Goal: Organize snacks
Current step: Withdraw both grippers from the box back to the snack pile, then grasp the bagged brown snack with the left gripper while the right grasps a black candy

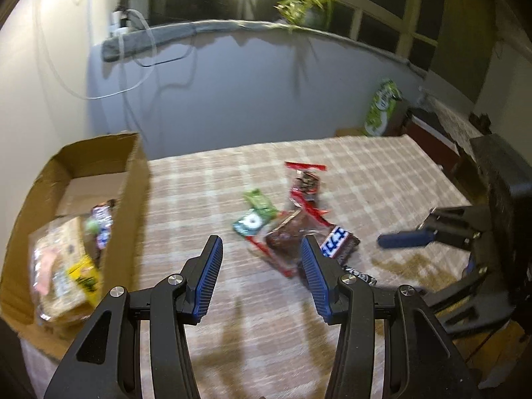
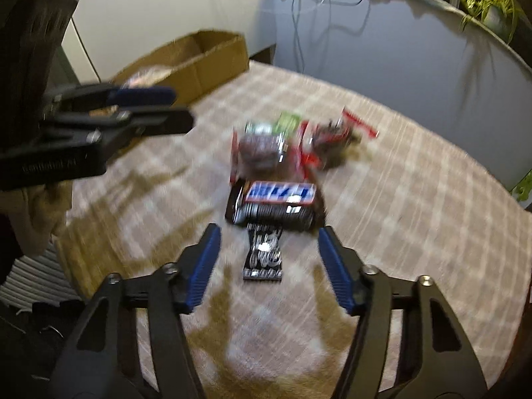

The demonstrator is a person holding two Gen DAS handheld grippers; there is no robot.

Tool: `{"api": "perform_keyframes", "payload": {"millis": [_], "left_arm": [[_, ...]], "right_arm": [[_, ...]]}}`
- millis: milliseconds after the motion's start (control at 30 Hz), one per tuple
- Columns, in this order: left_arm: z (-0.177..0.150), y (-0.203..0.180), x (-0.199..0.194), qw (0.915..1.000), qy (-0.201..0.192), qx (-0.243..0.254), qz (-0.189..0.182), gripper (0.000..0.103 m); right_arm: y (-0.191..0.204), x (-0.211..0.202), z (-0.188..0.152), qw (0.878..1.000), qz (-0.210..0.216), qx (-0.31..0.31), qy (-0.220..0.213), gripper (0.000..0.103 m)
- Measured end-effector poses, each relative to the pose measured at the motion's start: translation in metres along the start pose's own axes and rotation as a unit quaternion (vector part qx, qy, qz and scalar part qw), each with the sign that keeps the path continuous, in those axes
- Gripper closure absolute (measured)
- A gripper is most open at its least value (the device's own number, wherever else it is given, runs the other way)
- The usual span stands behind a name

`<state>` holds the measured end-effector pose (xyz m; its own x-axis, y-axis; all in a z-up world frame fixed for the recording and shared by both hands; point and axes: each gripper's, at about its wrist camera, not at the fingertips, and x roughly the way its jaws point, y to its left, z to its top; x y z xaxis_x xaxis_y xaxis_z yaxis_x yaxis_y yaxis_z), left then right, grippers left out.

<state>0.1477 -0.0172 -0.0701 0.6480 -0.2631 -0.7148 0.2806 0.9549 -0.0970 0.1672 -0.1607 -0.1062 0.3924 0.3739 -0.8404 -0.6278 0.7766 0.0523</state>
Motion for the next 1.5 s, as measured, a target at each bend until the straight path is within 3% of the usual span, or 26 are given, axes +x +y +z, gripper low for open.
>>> {"api": "perform_keyframes", "payload": {"millis": [167,267,567,700,867,1000,1500], "left_arm": [[0.006,-0.017,0.023,0.9991,0.019,0.033,-0.016,0.055],[0.009,-0.023,0.038,0.9977,0.037,0.052,-0.025,0.047],[0.015,-0.023,0.068,0.9946,0.063,0.08,-0.018,0.047],[0.012,-0.027,0.072,0.9936,0.066,0.089,-0.022,0.047],[0.013,-0.025,0.072,0.9946,0.062,0.082,-0.014,0.061],[0.011,-0.021,0.069,0.9956,0.059,0.073,-0.009,0.069],[0.0,-0.024,0.042,0.9976,0.038,0.053,-0.023,0.072]], "right_arm": [[-0.003,0.011,-0.011,1.0,0.008,0.012,0.009,0.052],[-0.004,0.014,-0.013,1.0,0.013,0.017,0.01,0.054],[-0.003,0.021,-0.017,1.0,0.019,0.012,0.012,0.057],[-0.004,0.022,-0.017,1.0,0.012,0.006,0.011,0.065],[-0.003,0.021,-0.018,1.0,0.005,-0.007,0.012,0.074],[-0.002,0.02,-0.019,1.0,0.003,-0.009,0.012,0.075],[0.001,0.011,-0.021,1.0,-0.004,0.005,0.004,0.076]]}}
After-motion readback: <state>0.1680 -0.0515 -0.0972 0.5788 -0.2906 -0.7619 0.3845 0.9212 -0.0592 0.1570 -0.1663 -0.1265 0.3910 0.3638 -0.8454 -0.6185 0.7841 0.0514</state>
